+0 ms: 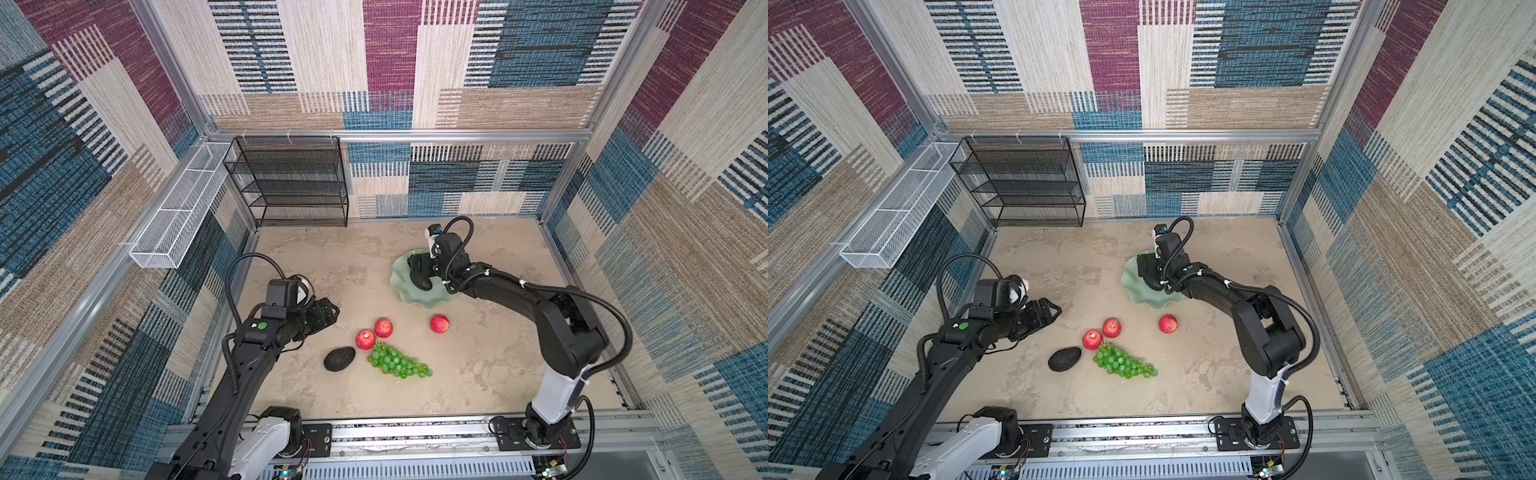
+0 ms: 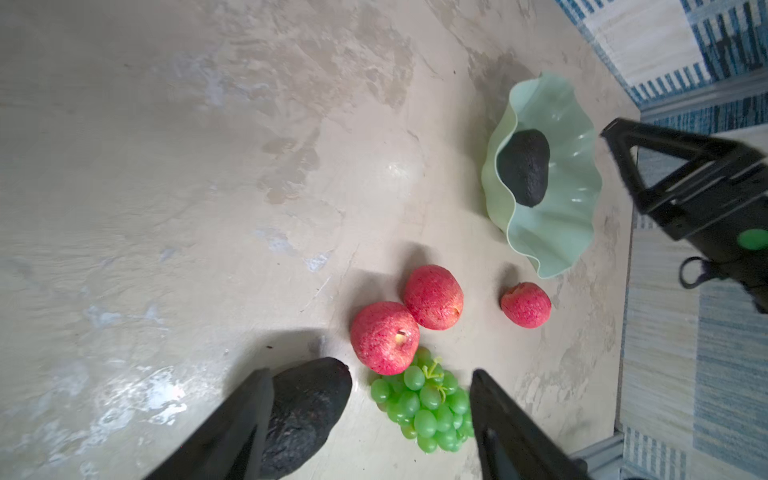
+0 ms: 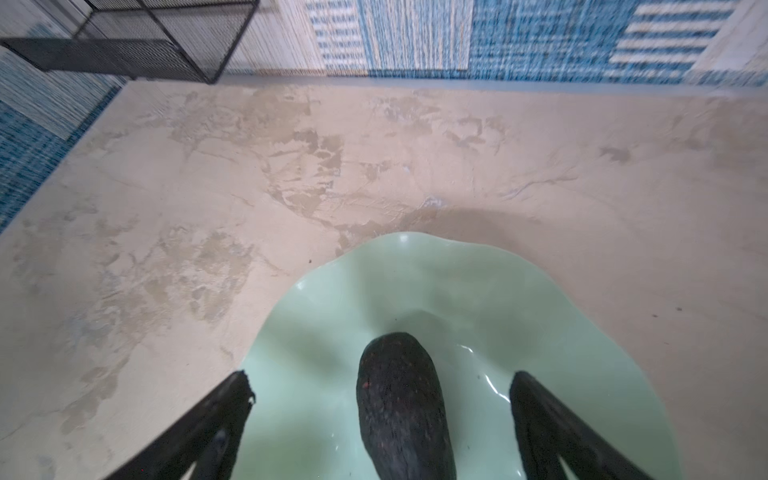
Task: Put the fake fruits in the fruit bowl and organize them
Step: 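Carry the avocado into the green bowl with the right gripper and release, then grasp a red apple with the left gripper while the right gripper withdraws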
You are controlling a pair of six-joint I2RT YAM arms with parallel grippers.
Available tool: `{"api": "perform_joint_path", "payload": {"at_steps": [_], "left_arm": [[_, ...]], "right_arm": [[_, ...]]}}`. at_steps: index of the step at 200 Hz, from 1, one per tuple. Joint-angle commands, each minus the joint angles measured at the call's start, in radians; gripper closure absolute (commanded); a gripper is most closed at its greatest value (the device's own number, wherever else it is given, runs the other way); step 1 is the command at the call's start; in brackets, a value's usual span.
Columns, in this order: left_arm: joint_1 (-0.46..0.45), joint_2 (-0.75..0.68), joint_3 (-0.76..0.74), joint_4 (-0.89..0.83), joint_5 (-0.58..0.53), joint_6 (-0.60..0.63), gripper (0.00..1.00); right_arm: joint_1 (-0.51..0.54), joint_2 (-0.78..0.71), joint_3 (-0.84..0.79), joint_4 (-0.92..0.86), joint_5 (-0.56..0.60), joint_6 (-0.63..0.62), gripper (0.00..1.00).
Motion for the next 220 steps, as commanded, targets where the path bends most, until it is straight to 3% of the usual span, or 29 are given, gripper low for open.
{"api": "perform_joint_path", "payload": {"at_steps": [1,75,174,199,220], "left_arm": [[-0.088,0.058,0.036,-0.016,-0.084,0.006,0.22],[-0.306,0.342,0.142,-0.016,-0.159,0.013,0.23],[-0.378,0.546,0.169,-0.017,-0.185,0.033,0.28],[-0.380,0.568,0.164,-0.016,-0.193,0.027,0.38],[-0.381,0.579,0.160,-0.017,-0.197,0.027,0.39]], "right_arm": [[0.001,-0.124,-0.093,0.078,-0.004,0.022,0.00],[0.000,-0.492,-0.382,0.033,0.048,0.066,0.00],[0.000,-0.585,-0.424,0.013,0.079,0.079,0.00],[0.000,-0.591,-0.424,0.013,0.089,0.075,0.00],[0.000,-0.591,-0.421,0.013,0.089,0.071,0.00]]}}
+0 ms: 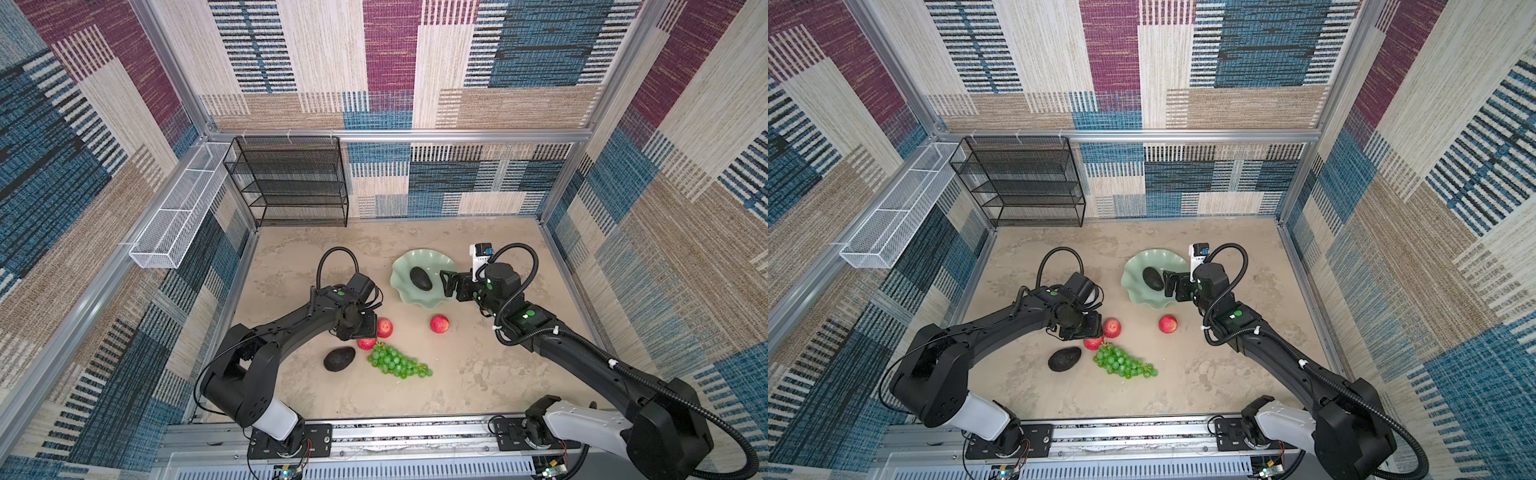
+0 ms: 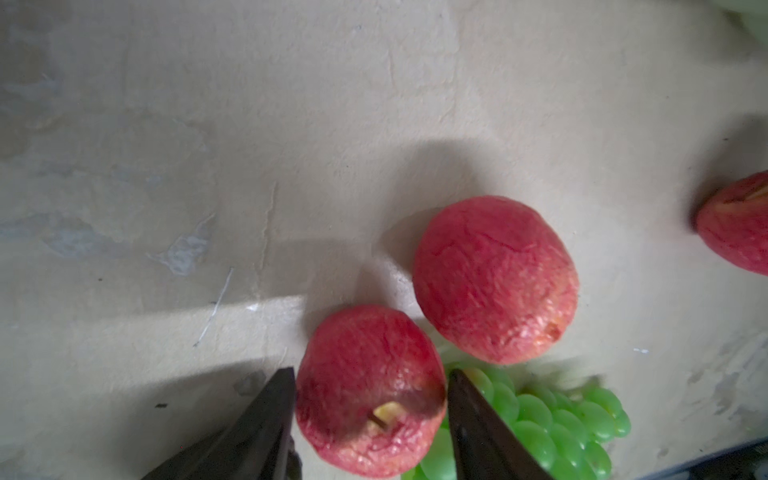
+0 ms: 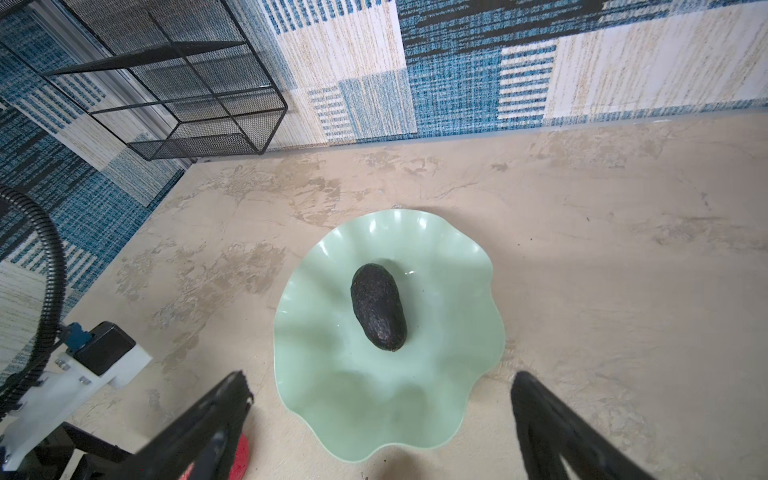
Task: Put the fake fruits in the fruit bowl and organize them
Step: 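Grasp a red apple with the left gripper while the right gripper withdraws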
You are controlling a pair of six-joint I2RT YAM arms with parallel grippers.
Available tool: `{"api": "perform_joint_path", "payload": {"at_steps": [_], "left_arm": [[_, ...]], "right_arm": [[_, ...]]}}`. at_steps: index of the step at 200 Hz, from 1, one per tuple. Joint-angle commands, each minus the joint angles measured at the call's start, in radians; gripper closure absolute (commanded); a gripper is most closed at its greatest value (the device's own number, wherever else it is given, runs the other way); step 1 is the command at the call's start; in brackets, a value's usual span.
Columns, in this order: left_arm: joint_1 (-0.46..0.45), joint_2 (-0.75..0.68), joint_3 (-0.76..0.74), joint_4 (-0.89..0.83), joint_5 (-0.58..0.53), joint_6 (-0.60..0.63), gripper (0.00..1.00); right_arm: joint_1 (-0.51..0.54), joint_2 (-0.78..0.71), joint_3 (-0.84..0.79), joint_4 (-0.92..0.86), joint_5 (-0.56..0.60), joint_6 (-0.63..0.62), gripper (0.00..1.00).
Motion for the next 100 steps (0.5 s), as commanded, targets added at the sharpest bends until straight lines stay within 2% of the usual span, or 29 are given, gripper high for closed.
{"api": "perform_joint_path", "payload": {"at_steps": [1,37,76,100], "left_arm": [[-0.001,0.011,-0.005,-0.019,-0.016,0.012,0.39],[-0.001,0.035,-0.015,-0.019,-0.019,0.016,0.39],[-0.001,0.014,-0.016,-0.019,-0.017,0.025,0.52],[-0.001,-0.049,0.023,-0.056,-0.043,0.038,0.54]], "right_arm": [[0.001,-0.003,0.002,0.016,0.017,0.001,0.00],[0.002,0.005,0.006,0.026,0.015,0.001,0.00],[0.002,0.012,0.014,0.028,0.014,-0.001,0.00],[0.001,0.009,0.019,0.024,0.020,-0.001,0.00]]}}
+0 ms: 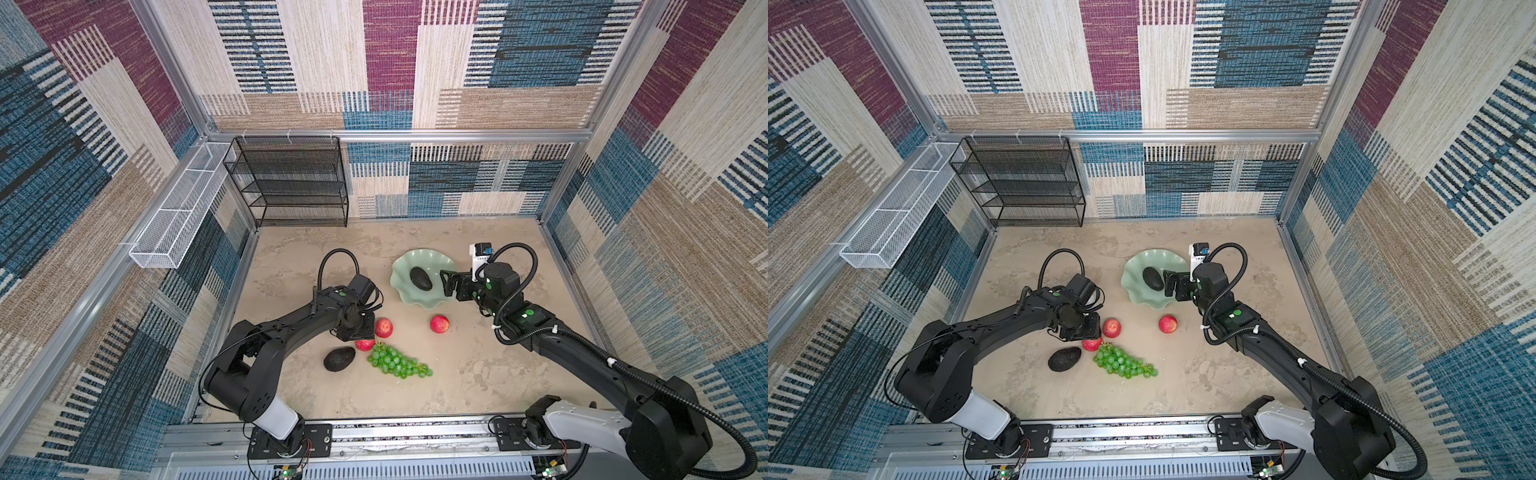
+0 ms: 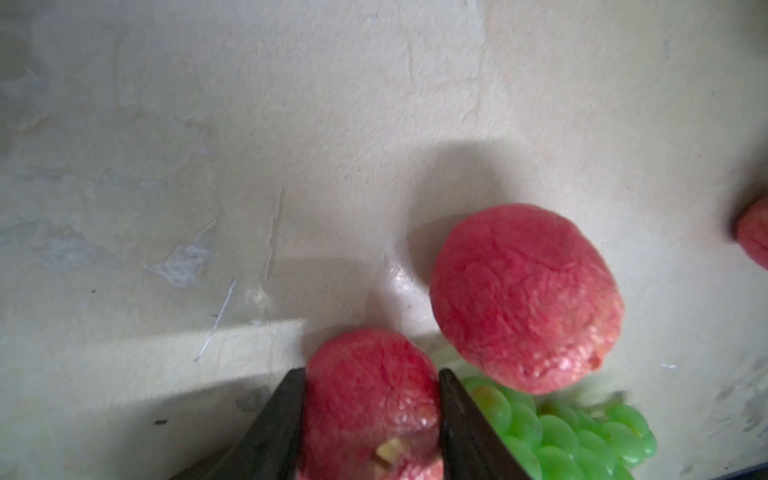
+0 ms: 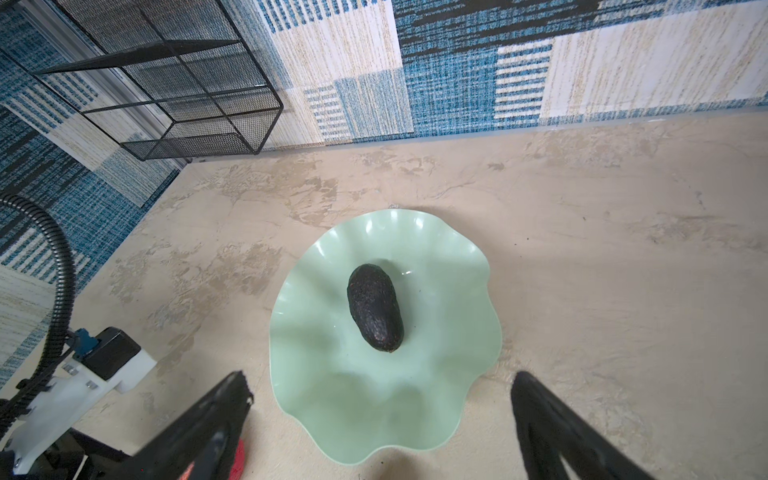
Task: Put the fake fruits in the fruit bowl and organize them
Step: 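Grasp a red apple with the left gripper while the right gripper withdraws, then place the red apple in the bowl with the left gripper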
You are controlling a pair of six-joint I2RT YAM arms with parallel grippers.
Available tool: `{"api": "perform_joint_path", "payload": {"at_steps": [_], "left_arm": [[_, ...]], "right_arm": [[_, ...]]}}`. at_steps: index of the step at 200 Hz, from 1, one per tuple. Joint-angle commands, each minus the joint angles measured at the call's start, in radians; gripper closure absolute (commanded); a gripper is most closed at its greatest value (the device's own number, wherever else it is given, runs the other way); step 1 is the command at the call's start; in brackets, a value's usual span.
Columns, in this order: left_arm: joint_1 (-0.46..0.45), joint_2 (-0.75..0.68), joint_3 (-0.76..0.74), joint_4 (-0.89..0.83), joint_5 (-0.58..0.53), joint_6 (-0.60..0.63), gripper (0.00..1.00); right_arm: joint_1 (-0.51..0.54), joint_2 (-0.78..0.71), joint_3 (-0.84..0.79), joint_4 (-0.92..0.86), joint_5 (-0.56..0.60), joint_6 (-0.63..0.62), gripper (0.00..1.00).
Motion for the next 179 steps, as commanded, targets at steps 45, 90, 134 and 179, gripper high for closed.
{"api": "perform_joint_path", "payload": {"at_steps": [45,90,134,179], "left_arm": [[0.001,-0.142,0.174,-0.088,-0.051,0.070,0.54],[-0.009,0.080,0.455,-0.054,0.022,0.110,0.54],[-0.033,0.365,0.724,-0.051,0.046,0.124,0.54],[-0.059,0.549,0.872,-0.049,0.047,0.095,0.54]], "right_arm": [[0.003,-0.030,0.009,-0.002,0.027,-0.007,0.00],[0.001,-0.075,-0.058,-0.039,0.014,0.024,0.00],[0.002,-0.135,-0.147,-0.070,-0.018,0.080,0.00],[0.002,-0.153,-0.214,-0.090,-0.051,0.110,0.01]]}}
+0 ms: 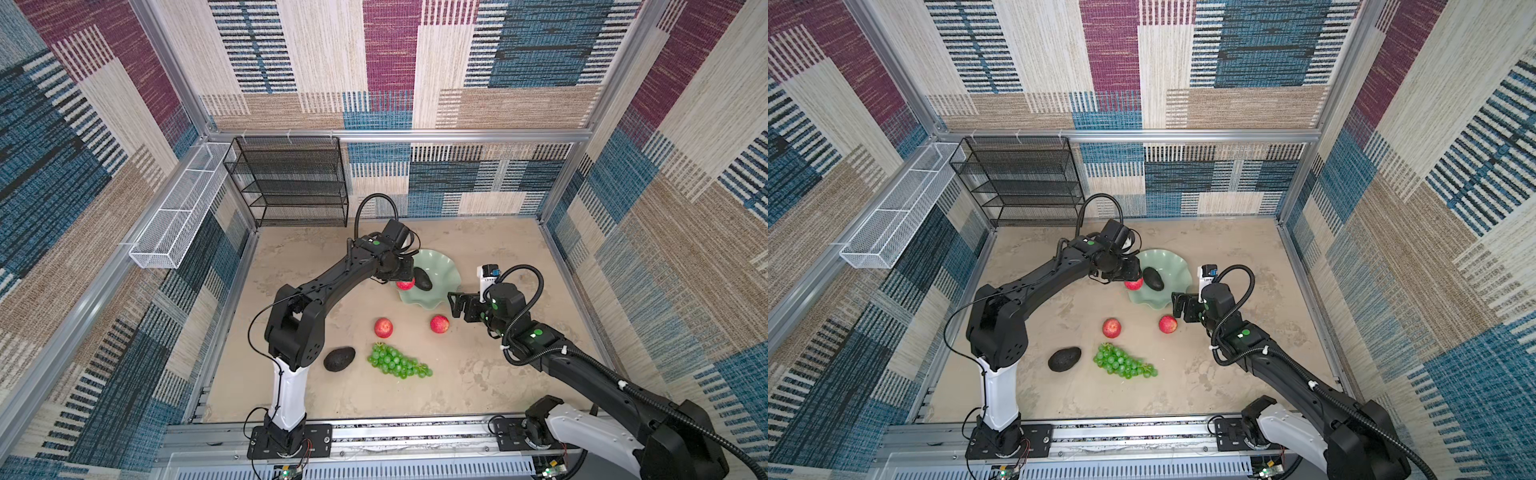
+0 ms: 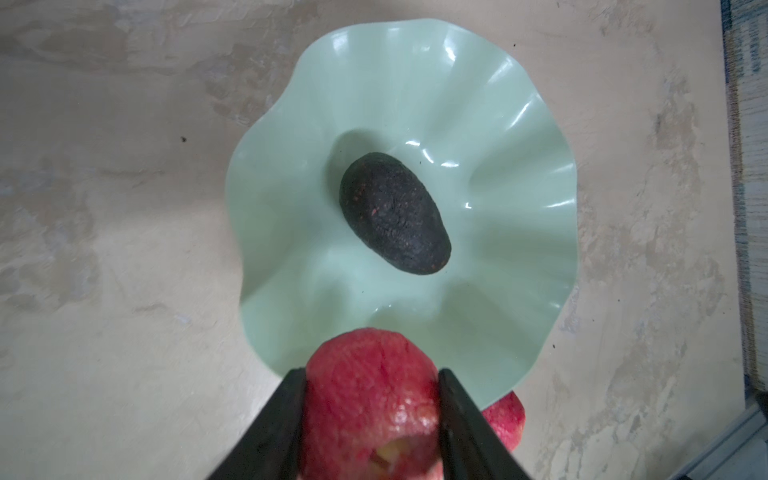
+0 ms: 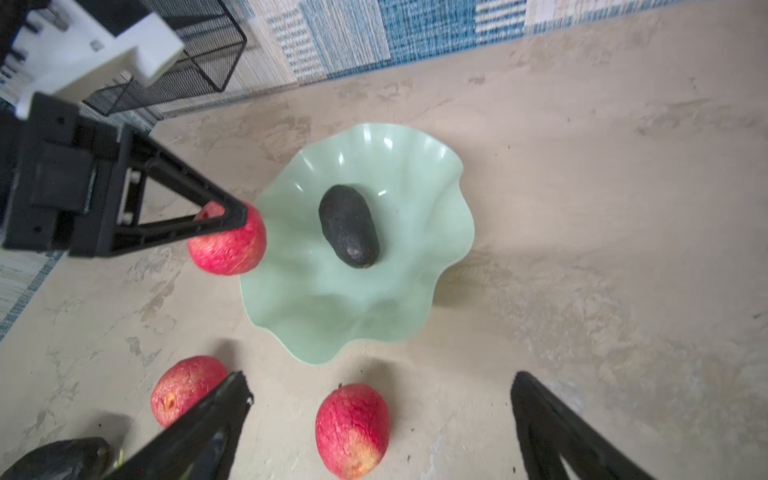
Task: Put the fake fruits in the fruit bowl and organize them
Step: 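Place the red apple in the bowl with the left gripper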
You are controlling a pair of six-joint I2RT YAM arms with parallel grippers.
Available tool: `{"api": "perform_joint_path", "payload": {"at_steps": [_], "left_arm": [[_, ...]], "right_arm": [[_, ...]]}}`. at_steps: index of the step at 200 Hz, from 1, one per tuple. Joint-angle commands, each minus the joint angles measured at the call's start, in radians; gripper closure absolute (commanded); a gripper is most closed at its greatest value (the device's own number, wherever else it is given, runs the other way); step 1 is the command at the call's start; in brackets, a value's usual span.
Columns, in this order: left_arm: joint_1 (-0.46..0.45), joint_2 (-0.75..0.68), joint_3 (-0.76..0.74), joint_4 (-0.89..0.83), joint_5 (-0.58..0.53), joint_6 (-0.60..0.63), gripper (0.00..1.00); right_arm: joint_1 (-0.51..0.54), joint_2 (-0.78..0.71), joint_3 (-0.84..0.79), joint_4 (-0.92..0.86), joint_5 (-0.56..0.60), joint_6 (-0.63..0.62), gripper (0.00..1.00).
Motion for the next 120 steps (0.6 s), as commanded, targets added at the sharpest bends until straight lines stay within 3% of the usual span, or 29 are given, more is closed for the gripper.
{"api": "perform_joint_path", "payload": {"at_steps": [1,58,120], "left_arm": [[-0.009,0.068,0.060,-0.004,0.017,-0.002,0.54],[-0.020,0.195,0.119,-0.005,0.043,-0.055,0.52],[-0.018,0.169,0.147,-0.005,0.058,-0.068,0.35]], "right_arm": [[0.001,-0.011,-0.022,-0.009,-0.031,0.032,0.01],[0.005,-0.002,-0.086,0.004,-0.071,0.057,0.02],[0.071,0.077,-0.094,0.060,-0.059,0.072,0.03]]}}
